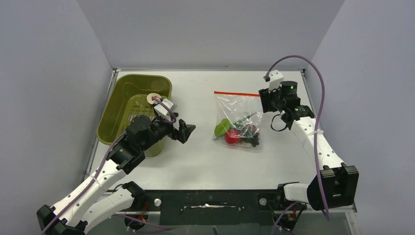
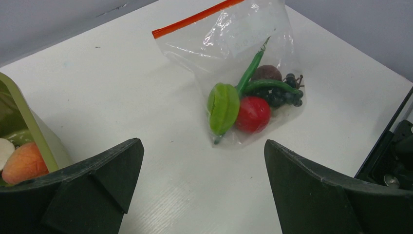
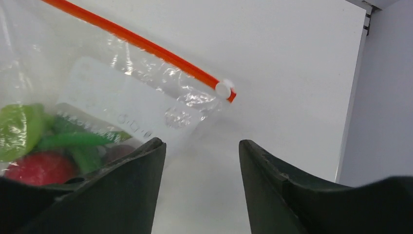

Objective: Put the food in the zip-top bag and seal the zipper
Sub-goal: Place the zipper food storage bag at the center of the board, then reset both arms

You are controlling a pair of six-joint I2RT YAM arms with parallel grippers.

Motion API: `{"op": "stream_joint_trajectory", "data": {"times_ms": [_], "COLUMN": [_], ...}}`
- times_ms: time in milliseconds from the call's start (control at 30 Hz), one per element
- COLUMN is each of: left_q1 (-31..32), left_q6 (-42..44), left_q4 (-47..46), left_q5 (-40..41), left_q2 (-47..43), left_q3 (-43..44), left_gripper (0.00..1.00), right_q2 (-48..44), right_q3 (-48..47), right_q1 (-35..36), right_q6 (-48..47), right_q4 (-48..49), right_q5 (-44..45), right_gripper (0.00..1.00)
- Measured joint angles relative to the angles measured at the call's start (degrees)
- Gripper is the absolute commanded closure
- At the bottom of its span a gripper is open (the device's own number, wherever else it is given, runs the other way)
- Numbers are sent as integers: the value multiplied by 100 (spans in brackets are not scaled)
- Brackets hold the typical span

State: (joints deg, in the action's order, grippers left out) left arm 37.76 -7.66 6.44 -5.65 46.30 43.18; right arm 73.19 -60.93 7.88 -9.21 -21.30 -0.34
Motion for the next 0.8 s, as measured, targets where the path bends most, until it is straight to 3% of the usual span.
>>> {"op": "stream_joint_trajectory", "data": {"times_ms": [167, 500, 800], "left_q1": [0, 0, 0], "left_q6": [-219, -645, -927], "left_q4": [155, 306, 463], "left_q5": [476, 2096, 2603], "left_q2": [59, 188, 282], "left_q3": [199, 535, 944], "left_gripper": [2, 2, 2], "right_q2": [-155, -1187, -2256], "right_q3": [-92, -319, -337], "right_q1": [4, 9, 9], "right_q6": [535, 2142, 3307], "right_q4": [-160, -691, -1211], "right_q5": [-2, -420, -452], "right_gripper": [1, 2, 2]}}
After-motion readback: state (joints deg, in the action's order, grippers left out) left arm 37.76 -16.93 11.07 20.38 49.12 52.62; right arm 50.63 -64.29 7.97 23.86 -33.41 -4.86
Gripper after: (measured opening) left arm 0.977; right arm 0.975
